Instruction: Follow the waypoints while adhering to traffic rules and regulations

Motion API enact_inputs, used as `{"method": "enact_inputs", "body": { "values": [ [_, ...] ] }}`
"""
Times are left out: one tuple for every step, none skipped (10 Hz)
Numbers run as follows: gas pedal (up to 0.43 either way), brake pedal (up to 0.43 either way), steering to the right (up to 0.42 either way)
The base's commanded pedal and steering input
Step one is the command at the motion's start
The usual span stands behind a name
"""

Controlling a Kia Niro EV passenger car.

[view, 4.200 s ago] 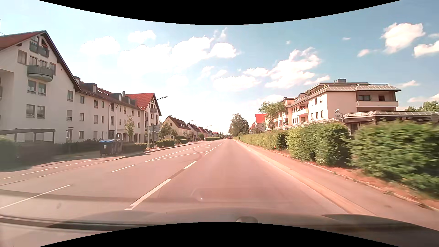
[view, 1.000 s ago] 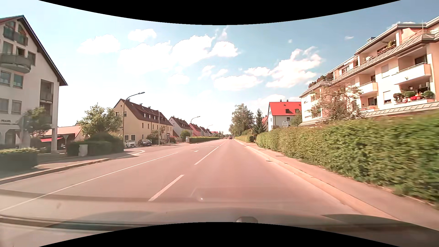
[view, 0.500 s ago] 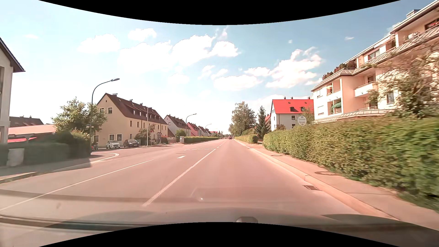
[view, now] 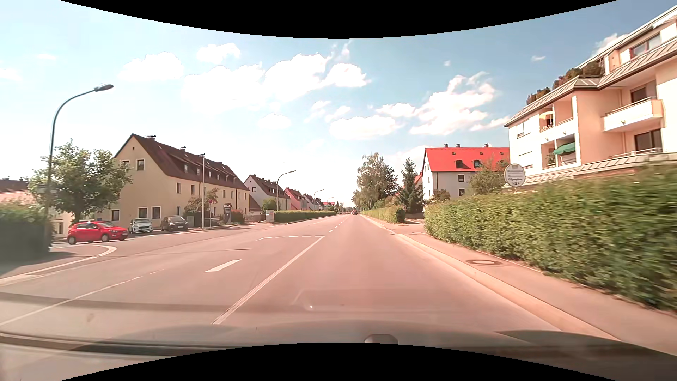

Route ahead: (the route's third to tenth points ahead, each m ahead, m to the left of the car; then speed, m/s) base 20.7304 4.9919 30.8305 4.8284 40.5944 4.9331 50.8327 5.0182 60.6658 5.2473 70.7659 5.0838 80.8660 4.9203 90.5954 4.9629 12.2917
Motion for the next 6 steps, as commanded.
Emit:
{"method": "enact_inputs", "body": {
  "values": [
    [0.118,0.000,-0.001],
    [0.118,0.000,-0.001],
    [0.118,0.000,-0.001],
    [0.118,0.000,-0.001],
    [0.118,0.000,-0.001],
    [0.118,0.000,-0.001]
  ]
}}
